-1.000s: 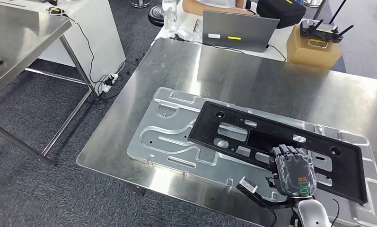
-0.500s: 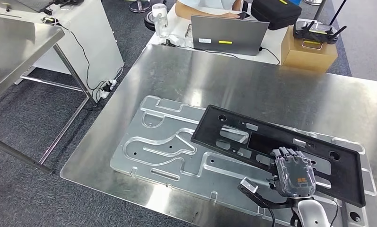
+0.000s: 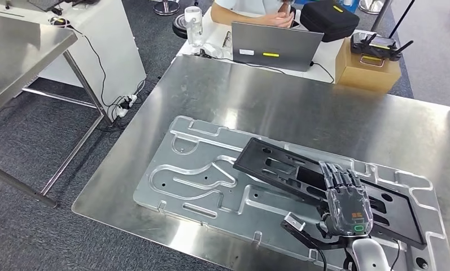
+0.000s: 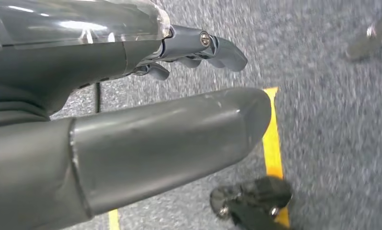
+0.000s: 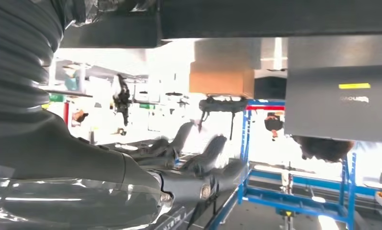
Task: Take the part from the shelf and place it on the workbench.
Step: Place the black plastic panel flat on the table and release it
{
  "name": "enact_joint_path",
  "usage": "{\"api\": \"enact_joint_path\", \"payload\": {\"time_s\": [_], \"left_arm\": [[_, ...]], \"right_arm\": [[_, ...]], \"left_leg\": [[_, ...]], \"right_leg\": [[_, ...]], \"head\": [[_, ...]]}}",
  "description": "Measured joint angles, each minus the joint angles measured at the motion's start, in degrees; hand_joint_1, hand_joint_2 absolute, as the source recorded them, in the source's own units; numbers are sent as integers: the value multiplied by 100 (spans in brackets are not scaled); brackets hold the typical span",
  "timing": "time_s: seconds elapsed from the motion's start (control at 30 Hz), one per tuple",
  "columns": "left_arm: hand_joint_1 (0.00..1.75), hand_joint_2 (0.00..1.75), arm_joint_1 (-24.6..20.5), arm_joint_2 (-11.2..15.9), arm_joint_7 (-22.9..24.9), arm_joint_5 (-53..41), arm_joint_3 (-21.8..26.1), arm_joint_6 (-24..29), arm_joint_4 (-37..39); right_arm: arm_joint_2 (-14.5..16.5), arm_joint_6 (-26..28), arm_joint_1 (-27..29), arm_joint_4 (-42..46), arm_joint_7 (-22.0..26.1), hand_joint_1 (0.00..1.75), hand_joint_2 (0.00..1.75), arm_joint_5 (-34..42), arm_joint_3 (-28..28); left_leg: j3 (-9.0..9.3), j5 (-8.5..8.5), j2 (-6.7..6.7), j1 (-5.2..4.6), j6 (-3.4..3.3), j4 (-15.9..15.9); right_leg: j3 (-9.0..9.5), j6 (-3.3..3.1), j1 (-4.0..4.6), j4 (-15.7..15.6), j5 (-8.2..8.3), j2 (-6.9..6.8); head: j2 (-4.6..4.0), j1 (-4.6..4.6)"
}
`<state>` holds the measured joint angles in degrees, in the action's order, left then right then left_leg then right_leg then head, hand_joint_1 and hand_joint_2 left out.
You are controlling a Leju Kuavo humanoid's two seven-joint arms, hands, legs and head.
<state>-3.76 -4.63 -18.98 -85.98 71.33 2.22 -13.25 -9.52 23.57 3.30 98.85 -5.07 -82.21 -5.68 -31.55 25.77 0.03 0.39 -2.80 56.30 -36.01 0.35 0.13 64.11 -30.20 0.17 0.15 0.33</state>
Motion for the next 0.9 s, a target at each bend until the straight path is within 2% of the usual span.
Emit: {"api": "enact_joint_path", "payload": {"time_s": [0.07, 0.1, 0.13, 0.17, 0.23, 0.27, 0.3, 0.37, 0.43, 0.47, 0.53, 0.57, 0.6, 0.63, 0.67, 0.7, 0.77, 0.8, 0.83, 0.9], "left_arm": [[0, 0, -6, -2, 29, 51, 4, -60, 1], [0, 0, -5, -4, 39, 84, 9, -116, 1], [0, 0, -2, -7, 42, 111, 16, -171, 2], [0, 0, 1, -12, 42, 131, 26, -219, 2], [0, 0, 7, -24, 42, 149, 42, -263, 2], [0, 0, 7, -28, 40, 152, 46, -268, 2], [0, 0, 5, -28, 39, 156, 48, -270, 2], [0, 0, 3, -27, 38, 159, 50, -270, 2], [0, 0, 8, -26, 38, 159, 52, -270, 2], [0, 0, 10, -28, 38, 159, 53, -271, 2], [0, 0, 9, -31, 38, 160, 54, -272, 2], [0, 0, 9, -32, 38, 160, 55, -272, 2], [0, 0, 8, -31, 38, 160, 55, -272, 2], [0, 0, 9, -31, 38, 163, 56, -275, 2], [0, 0, 8, -31, 38, 168, 56, -281, 2], [0, 0, 5, -31, 38, 174, 56, -292, 2], [0, 0, -18, -26, 37, 181, 56, -320, 2], [0, 0, -32, -24, 35, 181, 56, -334, 2], [0, 0, -41, -22, 33, 181, 56, -343, 2], [0, 0, -35, -21, 31, 183, 57, -353, 3]], "right_arm": [[1, -1, 17, -11, -2, 0, 175, 33, 5], [2, -2, 35, -21, -1, 0, 175, 52, 7], [2, -2, 52, -30, 2, 0, 175, 67, 8], [2, -3, 65, -36, 6, 0, 175, 76, 10], [2, -3, 71, -41, 15, 0, 175, 90, 17], [2, -4, 71, -42, 20, 0, 175, 97, 21], [3, -5, 72, -44, 24, 0, 175, 105, 23], [4, -7, 75, -46, 28, 0, 175, 117, 28], [4, -7, 72, -47, 28, 0, 175, 125, 32], [4, -7, 69, -47, 28, 0, 175, 128, 32], [7, -7, 68, -49, 28, 0, 175, 133, 32], [8, -7, 69, -51, 28, 0, 175, 134, 32], [10, -8, 70, -54, 28, 0, 175, 136, 32], [11, -8, 71, -56, 28, 0, 175, 139, 32], [12, -8, 71, -57, 29, 0, 175, 143, 33], [14, -8, 71, -57, 31, 0, 175, 147, 33], [19, -7, 74, -55, 36, 0, 175, 154, 36], [21, -7, 77, -54, 39, 0, 175, 156, 40], [23, -7, 80, -54, 41, 0, 175, 157, 44], [30, -6, 94, -55, 44, 0, 175, 158, 50]], "left_leg": [[-11, -31, 8, 5, -9, -6], [-23, -30, 10, 9, -5, 5], [-37, -26, 11, 15, 2, 23], [-52, -18, 10, 24, 14, 47], [-80, 11, 5, 39, 61, 118], [-98, 27, -3, 36, 95, 161], [-117, 34, -11, 30, 132, 193], [-146, 15, -23, 21, 207, 213], [-178, 45, -25, 37, 268, 241], [-226, 168, -24, 46, 290, 358], [-415, 623, -21, 58, 317, 896], [-519, 872, -19, 61, 324, 1255], [-580, 1038, -19, 62, 324, 1537], [-559, 1100, -19, 61, 315, 1657], [-431, 1060, -19, 57, 295, 1566], [-194, 944, -19, 47, 261, 1264], [348, 730, -15, 7, 177, 448], [508, 662, -13, -19, 150, 175], [567, 630, -11, -45, 132, 47], [524, 527, -12, -74, 100, 21]], "right_leg": [[-321, 68, -52, 715, -387, -3], [-424, 98, -81, 959, -472, -6], [-431, 128, -108, 1008, -443, -9], [-334, 155, -135, 851, -317, -12], [87, 190, -177, 84, 27, -15], [248, 178, -177, -232, 141, -1], [337, 153, -169, -418, 195, 11], [322, 72, -134, -449, 231, 36], [284, -23, -141, -461, 288, 22], [257, -76, -147, -477, 325, 11], [175, -157, -134, -489, 399, -10], [119, -180, -116, -487, 438, -17], [60, -192, -97, -483, 479, -22], [-1, -195, -78, -477, 522, -24], [-64, -196, -62, -471, 567, -25], [-122, -192, -48, -466, 614, -22], [-202, -162, -26, -462, 712, -22], [-222, -131, -24, -466, 759, -25], [-229, -95, -31, -474, 804, -31], [-225, -12, -50, -514, 903, -34]], "head": [[0, -1], [0, -1], [0, -1], [0, -1], [0, 0], [0, -1], [0, -1], [0, -2], [0, -1], [0, -1], [0, -2], [0, -2], [0, -2], [0, -2], [0, -2], [0, -2], [0, -2], [0, -3], [0, -2], [0, -3]]}}
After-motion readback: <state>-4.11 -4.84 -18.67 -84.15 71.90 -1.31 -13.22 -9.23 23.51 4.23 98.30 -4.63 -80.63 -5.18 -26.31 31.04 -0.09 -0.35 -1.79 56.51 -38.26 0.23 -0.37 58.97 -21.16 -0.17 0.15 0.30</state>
